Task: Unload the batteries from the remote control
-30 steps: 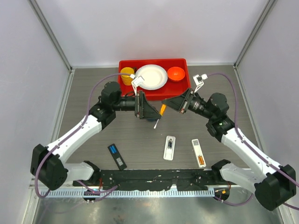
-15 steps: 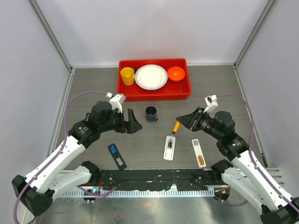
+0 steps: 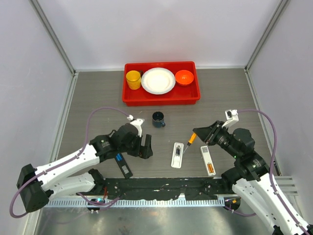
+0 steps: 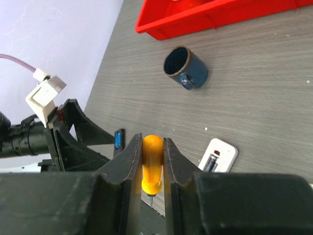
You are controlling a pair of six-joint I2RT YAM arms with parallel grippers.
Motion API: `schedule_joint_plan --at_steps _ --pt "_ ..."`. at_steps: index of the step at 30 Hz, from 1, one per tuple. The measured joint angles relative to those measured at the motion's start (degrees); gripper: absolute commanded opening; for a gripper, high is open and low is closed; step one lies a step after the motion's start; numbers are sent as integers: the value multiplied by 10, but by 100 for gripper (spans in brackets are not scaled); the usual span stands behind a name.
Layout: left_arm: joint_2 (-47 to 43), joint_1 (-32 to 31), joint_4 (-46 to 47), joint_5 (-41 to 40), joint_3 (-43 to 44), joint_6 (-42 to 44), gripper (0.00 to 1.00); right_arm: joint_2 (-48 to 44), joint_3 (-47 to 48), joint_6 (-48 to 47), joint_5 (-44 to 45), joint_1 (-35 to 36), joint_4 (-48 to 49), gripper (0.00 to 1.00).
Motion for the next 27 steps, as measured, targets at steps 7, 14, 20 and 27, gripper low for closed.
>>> schedule_joint_plan --at_steps 7,14,20,27 --pt "34 -73 47 -59 -47 -50 88 0 17 -3 35 0 -65 1" --pt "169 -174 89 -147 0 -81 90 5 63 -26 110 0 -109 1" --pt "335 -232 114 -200 133 -84 94 57 100 -63 190 0 -126 1" --pt "441 -244 120 -213 212 -81 95 102 101 -82 211 0 -114 1"
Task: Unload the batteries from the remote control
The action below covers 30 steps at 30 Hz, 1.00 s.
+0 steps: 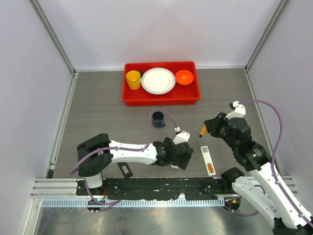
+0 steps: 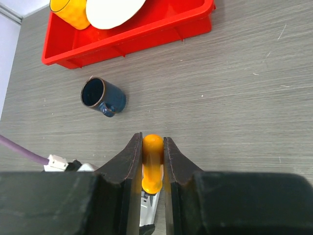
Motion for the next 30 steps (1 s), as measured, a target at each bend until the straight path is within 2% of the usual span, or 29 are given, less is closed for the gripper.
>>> schedule_joint_plan --at_steps 6,9,10,12,16,19,23,27,28,30 --pt "17 0 -2 -3 -1 1 84 15 -9 -1 0 0 34 1" --pt "17 0 10 -2 -11 3 74 36 -17 -1 -7 0 58 1" --pt "18 0 14 -1 -16 5 67 43 -19 -1 -11 -1 63 1" --pt "18 0 20 0 -26 10 63 62 -23 -1 -22 -6 80 1" --pt "15 0 27 -9 -40 30 64 97 -30 -2 -52 -24 106 1" --pt "4 0 36 -12 -56 43 74 107 -35 -2 -81 -44 123 1" --pt "-13 0 53 -4 -80 71 74 111 -41 -3 -117 -66 147 1" --pt "-6 0 53 2 -74 99 60 119 -50 -3 -144 -80 169 1" --pt "-4 0 54 5 -72 104 51 121 -52 -3 -150 -83 173 1" --pt "4 1 64 10 -66 115 43 125 -57 -3 -160 -89 177 1"
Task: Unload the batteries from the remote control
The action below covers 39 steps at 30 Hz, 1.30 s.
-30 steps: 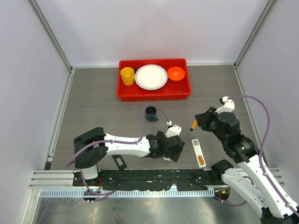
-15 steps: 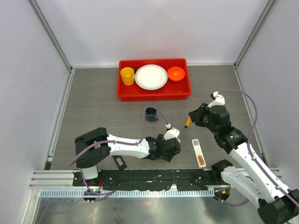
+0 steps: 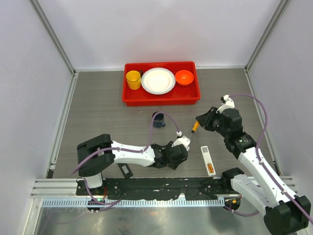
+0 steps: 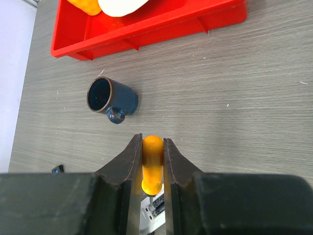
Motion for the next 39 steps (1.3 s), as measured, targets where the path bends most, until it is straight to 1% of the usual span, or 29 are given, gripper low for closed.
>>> schedule_joint_plan --at_steps 1,4,9,14,17,20,24,26,29,32,33,35,36,39 --pt "3 2 4 3 2 7 35 1 -3 0 -5 -4 3 1" --pt "5 7 10 12 4 19 30 2 -8 -2 -18 -13 6 1" --pt "0 33 14 52 4 39 31 2 -11 -5 -36 -31 13 1" --pt "-8 85 -5 89 9 76 32 2 -11 -7 -49 -41 22 1" --pt "-10 112 -34 96 30 111 32 7 -12 -8 -58 -43 31 1" --pt "-10 123 -50 98 59 141 33 15 -14 -8 -66 -43 47 1" --pt "-7 129 -45 118 79 176 38 28 -19 -6 -80 -43 75 1" --pt "1 132 -38 133 79 190 40 37 -22 -6 -85 -43 85 1" --pt "20 140 -23 156 68 209 45 52 -26 -6 -86 -43 97 1" --pt "26 145 -6 169 47 225 55 67 -31 -7 -85 -43 115 1" --pt "24 147 1 172 43 229 61 72 -32 -8 -85 -43 120 1" --pt "22 151 15 175 35 235 68 81 -32 -8 -84 -43 130 1" --pt "19 153 23 178 31 236 73 84 -33 -8 -84 -43 134 1" --pt "14 162 42 200 21 244 77 91 -34 -8 -83 -45 151 1"
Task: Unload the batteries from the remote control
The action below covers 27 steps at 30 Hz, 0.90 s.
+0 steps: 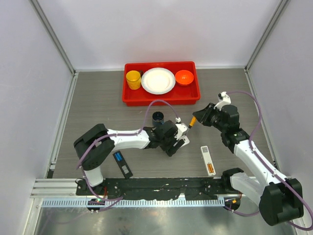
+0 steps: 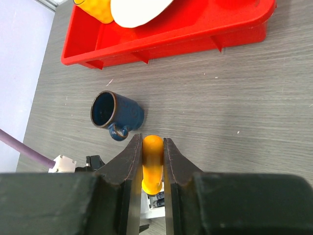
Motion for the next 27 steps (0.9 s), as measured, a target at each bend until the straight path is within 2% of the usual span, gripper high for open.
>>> schedule_joint_plan --at_steps 5,8,10,14,16,18,19,20,23,27 --pt "-16 16 42 31 -31 0 77 1 -13 0 2 -1 35 1" --pt "-26 22 71 47 -52 -1 73 1 -27 0 3 -1 56 1" --pt "-29 27 82 58 -61 -2 68 1 -35 1 3 -1 68 1" --pt "-30 31 95 82 -66 -12 49 5 -39 2 3 -1 81 1" --pt "-30 32 97 92 -68 -16 47 8 -42 2 4 -1 87 1" --pt "-29 33 98 96 -68 -17 54 10 -44 2 6 -1 90 1" --pt "-29 33 98 97 -68 -17 59 12 -44 2 7 -1 91 1" --pt "-28 33 99 99 -68 -18 69 16 -44 2 8 -1 93 1" --pt "-29 33 107 104 -68 -21 74 22 -44 0 10 -1 94 1" --pt "-29 33 115 101 -72 -26 72 26 -44 0 13 -1 97 1"
